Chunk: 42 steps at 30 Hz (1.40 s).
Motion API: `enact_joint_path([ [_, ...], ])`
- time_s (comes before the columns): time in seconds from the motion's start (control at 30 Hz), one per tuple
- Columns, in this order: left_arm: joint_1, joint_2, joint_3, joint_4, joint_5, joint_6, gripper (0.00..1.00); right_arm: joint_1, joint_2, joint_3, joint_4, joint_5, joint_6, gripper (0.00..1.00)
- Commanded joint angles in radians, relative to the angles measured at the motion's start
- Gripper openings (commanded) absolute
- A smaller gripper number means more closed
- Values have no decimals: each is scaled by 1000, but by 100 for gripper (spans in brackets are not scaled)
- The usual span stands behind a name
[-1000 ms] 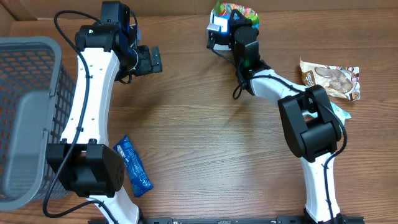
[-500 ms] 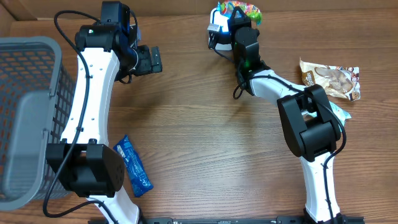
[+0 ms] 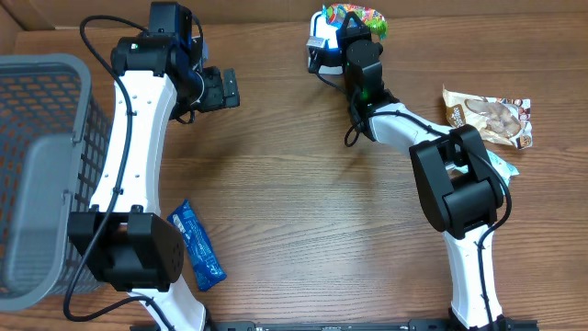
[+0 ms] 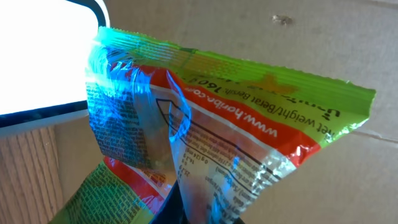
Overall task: Scan the item barcode
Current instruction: 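Hold the gummy bag's barcode against the scanner with the right gripper, then carry the gummy bag right and drop it on the nut-mix bag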
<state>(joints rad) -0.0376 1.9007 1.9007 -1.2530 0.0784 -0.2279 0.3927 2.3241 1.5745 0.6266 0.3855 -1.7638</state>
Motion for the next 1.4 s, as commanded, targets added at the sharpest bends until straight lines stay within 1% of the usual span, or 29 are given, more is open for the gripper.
enact_joint_path([
  [0.0,-2,3,12,1,7,22,100,-3,-23,24,22,14,0,4],
  [0.33,-2,3,12,1,7,23,100,10,-30,24,23,26,2,4],
  [0.43,-2,3,12,1,7,23,100,28,-58,23,12,34,27,4],
  [0.5,-2,3,12,1,7,22,100,37,-92,22,-14,33,68,4],
  [0.6,-2,3,12,1,7,23,100,42,-163,22,-159,33,143,4],
  [0.73,-2,3,12,1,7,22,100,59,-290,22,-486,33,220,4],
  [0.8,-2,3,12,1,7,23,100,74,-350,22,-595,29,306,4],
  [0.9,-2,3,12,1,7,22,100,103,-441,22,-737,4,471,4],
  [1.0,-2,3,12,1,7,23,100,135,-516,22,-895,-66,663,4],
  [1.1,-2,3,12,1,7,23,100,150,-564,22,-1068,-223,897,4],
  [1.13,-2,3,12,1,7,23,100,150,-576,22,-1141,-335,990,4],
  [1.2,-2,3,12,1,7,23,100,150,-584,22,-1234,-527,1089,4],
  [1.27,-2,3,12,1,7,23,100,148,-584,22,-1281,-695,1160,4],
  [1.37,-2,3,12,1,7,22,100,148,-584,22,-1334,-789,1265,4],
])
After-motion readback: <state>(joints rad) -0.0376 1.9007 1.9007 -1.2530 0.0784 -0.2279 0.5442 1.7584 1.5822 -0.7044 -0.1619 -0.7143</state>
